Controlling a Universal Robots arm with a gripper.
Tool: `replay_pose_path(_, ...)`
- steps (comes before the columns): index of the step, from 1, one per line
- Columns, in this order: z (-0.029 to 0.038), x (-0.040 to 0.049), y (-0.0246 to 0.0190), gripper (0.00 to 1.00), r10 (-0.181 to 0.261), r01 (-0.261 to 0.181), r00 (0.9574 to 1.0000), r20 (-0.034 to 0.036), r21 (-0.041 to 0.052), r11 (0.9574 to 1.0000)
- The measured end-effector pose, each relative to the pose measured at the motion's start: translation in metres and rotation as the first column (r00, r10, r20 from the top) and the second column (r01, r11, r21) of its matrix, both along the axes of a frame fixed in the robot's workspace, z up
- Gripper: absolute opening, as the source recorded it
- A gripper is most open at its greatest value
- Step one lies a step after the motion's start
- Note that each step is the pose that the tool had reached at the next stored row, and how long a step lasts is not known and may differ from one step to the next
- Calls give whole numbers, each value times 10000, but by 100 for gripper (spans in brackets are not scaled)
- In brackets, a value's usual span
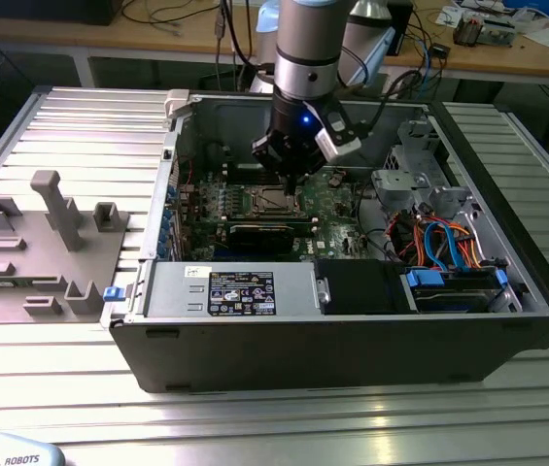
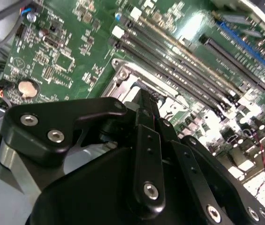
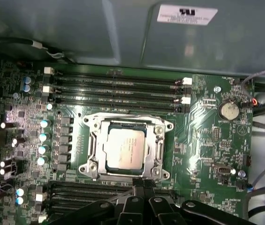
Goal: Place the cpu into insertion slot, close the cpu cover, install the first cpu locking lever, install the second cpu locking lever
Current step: 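Install the second cpu locking lever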
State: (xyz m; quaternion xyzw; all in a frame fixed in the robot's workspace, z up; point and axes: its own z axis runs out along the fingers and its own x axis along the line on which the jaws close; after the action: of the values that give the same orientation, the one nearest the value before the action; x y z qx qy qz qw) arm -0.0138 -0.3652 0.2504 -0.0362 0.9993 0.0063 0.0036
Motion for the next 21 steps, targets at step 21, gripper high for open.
replay_pose_path(21,-23,-101,-267,11,0,-1,10000,1,1635,9865)
